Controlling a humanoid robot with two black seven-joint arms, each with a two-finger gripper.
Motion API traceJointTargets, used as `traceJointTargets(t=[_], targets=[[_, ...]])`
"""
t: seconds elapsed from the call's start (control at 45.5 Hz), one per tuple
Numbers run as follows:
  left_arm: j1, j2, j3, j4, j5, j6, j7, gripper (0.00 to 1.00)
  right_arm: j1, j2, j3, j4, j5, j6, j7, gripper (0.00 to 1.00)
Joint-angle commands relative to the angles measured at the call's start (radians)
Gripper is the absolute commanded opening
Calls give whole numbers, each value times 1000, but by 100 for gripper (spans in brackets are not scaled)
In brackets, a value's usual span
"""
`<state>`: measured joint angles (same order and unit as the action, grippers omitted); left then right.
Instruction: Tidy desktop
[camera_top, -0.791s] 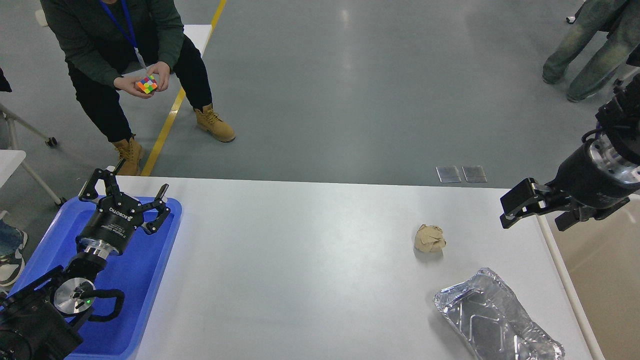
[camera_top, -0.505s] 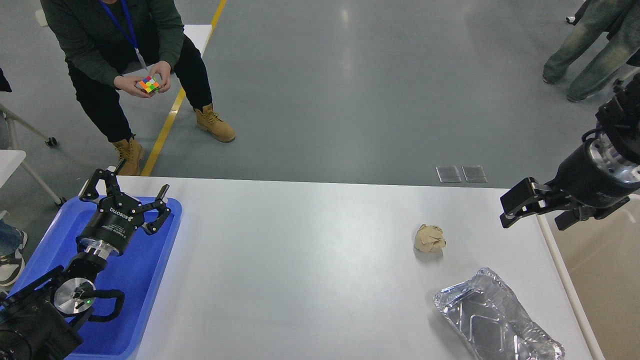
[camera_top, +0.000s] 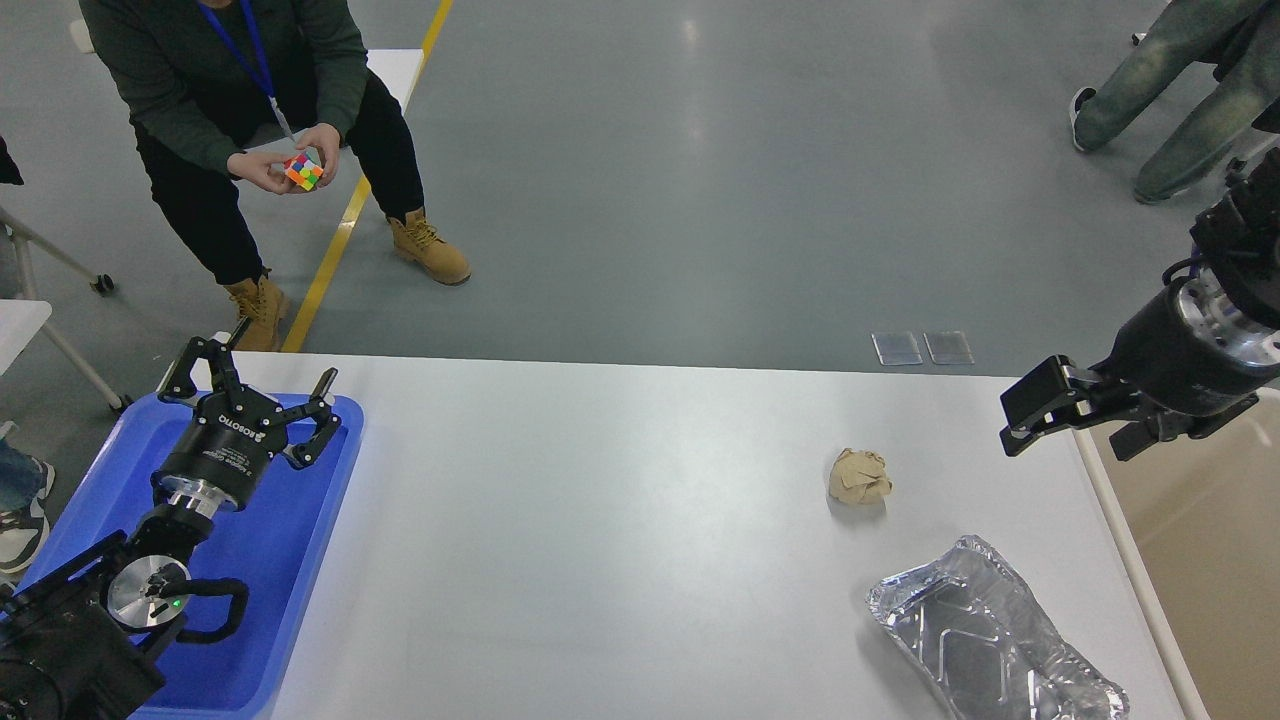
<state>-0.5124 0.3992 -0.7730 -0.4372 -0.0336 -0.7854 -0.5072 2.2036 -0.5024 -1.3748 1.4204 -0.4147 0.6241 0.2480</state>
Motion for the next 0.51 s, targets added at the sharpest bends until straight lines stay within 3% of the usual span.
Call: traceJointTargets(t=[0.0,0.484], targets=[[0,0,0,0,0,0,-1,99,-8,4,22,-23,1,0,0,100],[0,0,0,0,0,0,-1,99,-47,-11,72,-43,-1,-1,2,100]])
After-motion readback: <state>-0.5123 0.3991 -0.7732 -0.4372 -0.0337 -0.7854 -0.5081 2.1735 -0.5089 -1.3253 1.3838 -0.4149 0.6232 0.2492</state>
